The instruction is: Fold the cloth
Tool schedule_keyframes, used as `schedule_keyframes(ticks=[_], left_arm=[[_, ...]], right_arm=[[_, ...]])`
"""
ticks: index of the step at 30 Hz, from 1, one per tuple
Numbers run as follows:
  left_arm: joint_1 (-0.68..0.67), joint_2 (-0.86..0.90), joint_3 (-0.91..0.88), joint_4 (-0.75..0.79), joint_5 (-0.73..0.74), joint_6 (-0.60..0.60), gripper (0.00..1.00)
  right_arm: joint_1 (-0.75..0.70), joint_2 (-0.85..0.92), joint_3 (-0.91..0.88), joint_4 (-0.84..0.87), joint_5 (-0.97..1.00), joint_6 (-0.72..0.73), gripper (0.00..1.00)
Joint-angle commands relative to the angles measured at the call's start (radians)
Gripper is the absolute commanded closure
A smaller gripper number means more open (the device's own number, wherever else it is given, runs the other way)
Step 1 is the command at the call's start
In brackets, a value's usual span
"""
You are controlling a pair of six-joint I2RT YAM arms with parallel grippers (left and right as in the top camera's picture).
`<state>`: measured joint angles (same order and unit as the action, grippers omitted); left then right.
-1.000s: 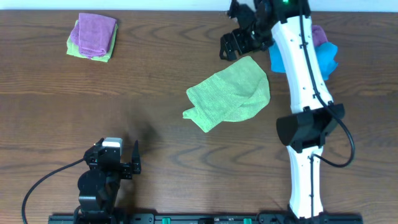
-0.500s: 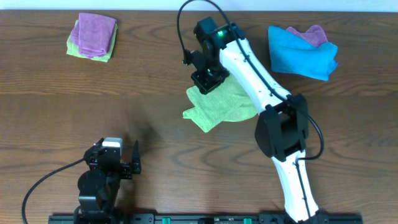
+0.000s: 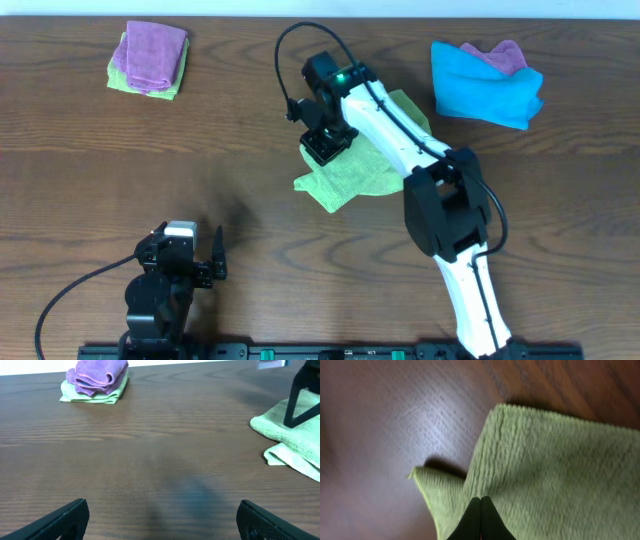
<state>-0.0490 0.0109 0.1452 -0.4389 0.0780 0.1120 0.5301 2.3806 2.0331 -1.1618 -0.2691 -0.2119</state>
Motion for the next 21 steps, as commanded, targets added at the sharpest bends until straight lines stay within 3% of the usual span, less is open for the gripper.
schedule_keyframes(ticks=[1,21], left_arm=[[-0.004,-0.006,-0.019,-0.002,-0.007,0.008,0.05],[-0.004,-0.006,-0.019,-0.002,-0.007,0.008,0.05]], right_arm=[[0.007,-0.011,-0.035,0.034,0.001,-0.009,0.99],[0.030,0.077,-0.118,0.293,0.003,0.055,0.99]])
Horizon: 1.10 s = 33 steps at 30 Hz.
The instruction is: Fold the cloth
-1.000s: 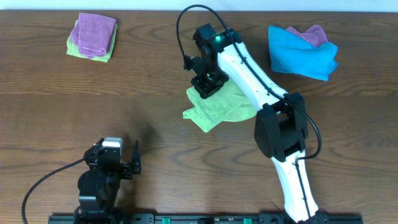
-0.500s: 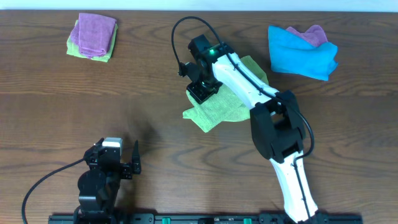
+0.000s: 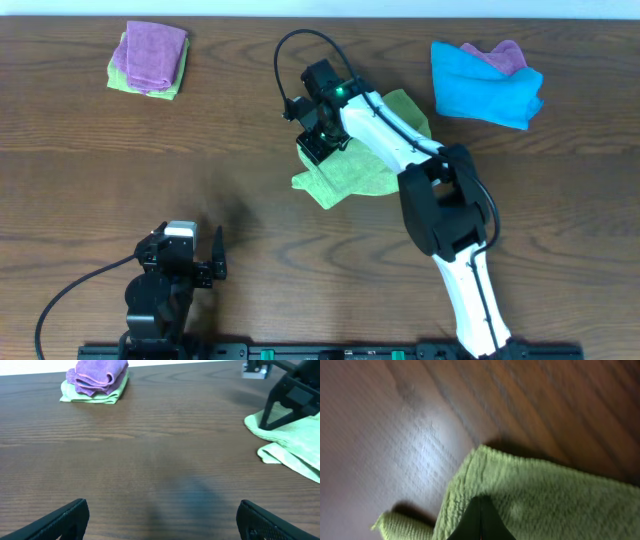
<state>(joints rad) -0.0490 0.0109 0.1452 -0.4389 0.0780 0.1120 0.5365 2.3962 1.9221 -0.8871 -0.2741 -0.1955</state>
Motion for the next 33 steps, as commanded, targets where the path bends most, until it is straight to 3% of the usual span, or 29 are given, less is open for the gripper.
schedule_keyframes(ticks=[1,19,24,33], left_arm=[[-0.004,-0.006,-0.019,-0.002,-0.007,0.008,0.05],[-0.004,-0.006,-0.019,-0.002,-0.007,0.008,0.05],[-0.004,-0.006,-0.019,-0.002,-0.007,0.008,0.05],[-0.004,-0.006,-0.019,-0.002,-0.007,0.008,0.05]], right_arm=[[0.027,0.076,-0.007,0.042,0.008,0.059,0.99],[0.038,0.098,0.014,0.529,-0.003,0.177,0.99],[0.031,0.084,0.138,0.428,-0.011,0.206,0.99],[0.030,-0.047,0.426,-0.029,0.088,0.134,0.99]])
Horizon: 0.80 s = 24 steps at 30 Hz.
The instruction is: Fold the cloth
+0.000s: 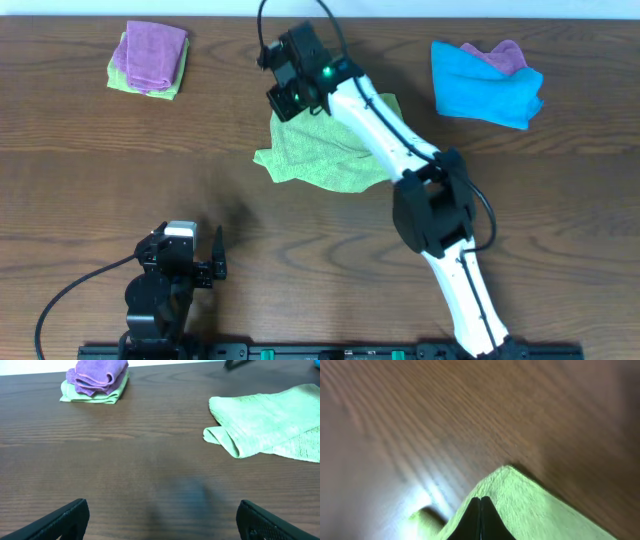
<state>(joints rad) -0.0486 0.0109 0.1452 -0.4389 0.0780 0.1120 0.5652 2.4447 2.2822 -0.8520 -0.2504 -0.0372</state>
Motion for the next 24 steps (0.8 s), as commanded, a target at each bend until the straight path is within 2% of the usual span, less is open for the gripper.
schedule_keyframes(ticks=[1,11,16,20,24], left_arm=[[-0.004,-0.006,-0.019,-0.002,-0.007,0.008,0.05],[-0.004,-0.006,-0.019,-0.002,-0.007,0.008,0.05],[-0.004,-0.006,-0.019,-0.002,-0.007,0.008,0.05],[-0.004,-0.006,-0.019,-0.002,-0.007,0.008,0.05],[-0.004,-0.006,-0.019,-0.002,-0.007,0.008,0.05]], right_arm=[[0.001,-0.114,0.079,-0.111,0.080,-0.024,0.99],[-0.001,-0.248,0.085,-0.530,0.160,-0.024,0.98],[0.003,-0.282,0.084,-0.626,0.221,-0.020,0.98],[-0.002,-0.376,0.080,-0.681,0.269,-0.033,0.98],[-0.016,-0.483,-0.012,-0.712,0.323,-0.058,0.98]])
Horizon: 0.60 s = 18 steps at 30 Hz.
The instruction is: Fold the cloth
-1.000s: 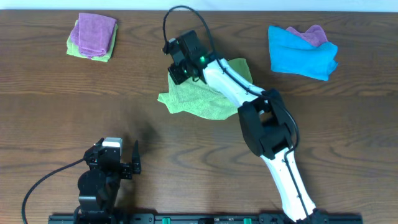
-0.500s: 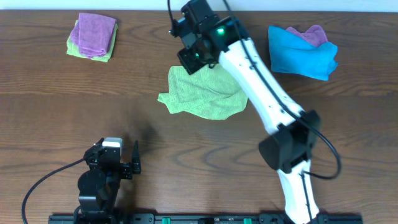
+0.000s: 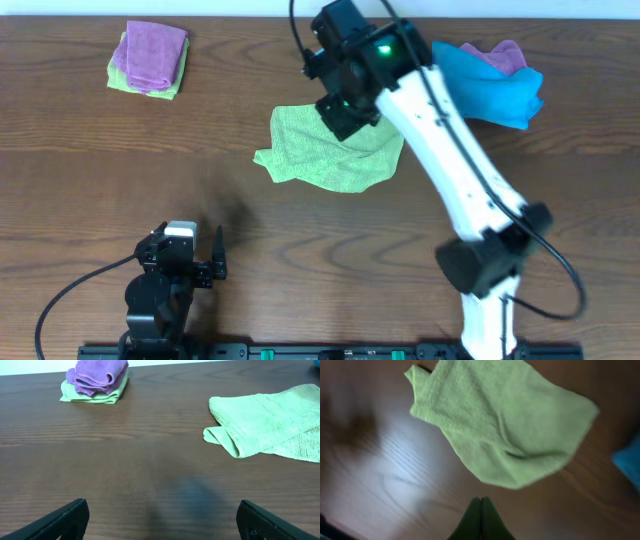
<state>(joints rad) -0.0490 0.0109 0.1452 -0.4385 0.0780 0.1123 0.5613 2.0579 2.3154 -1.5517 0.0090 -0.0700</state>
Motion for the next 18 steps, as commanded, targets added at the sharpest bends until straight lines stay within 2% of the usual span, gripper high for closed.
schedule_keyframes(ticks=[1,5,8,11,14,18], left_arm=[[-0.004,-0.006,-0.019,-0.002,-0.007,0.008,0.05],[-0.004,-0.006,-0.019,-0.002,-0.007,0.008,0.05],[-0.004,-0.006,-0.019,-0.002,-0.007,0.008,0.05],[-0.004,-0.006,-0.019,-0.002,-0.007,0.008,0.05],[-0.004,-0.006,-0.019,-0.002,-0.007,0.008,0.05],[-0.004,-0.006,-0.019,-0.002,-0.007,0.008,0.05]], right_arm=[[-0.018,-0.129,-0.100,-0.007,0.069,-0.026,0.98],[-0.039,-0.273,-0.379,0.105,0.069,-0.025,0.98],[-0.051,-0.391,-0.640,0.290,0.044,-0.021,0.99],[-0.066,-0.424,-0.863,0.477,0.000,0.017,0.99],[-0.094,-0.396,-0.975,0.603,-0.054,0.032,0.99],[-0.127,-0.333,-1.028,0.669,-0.115,0.032,0.99]])
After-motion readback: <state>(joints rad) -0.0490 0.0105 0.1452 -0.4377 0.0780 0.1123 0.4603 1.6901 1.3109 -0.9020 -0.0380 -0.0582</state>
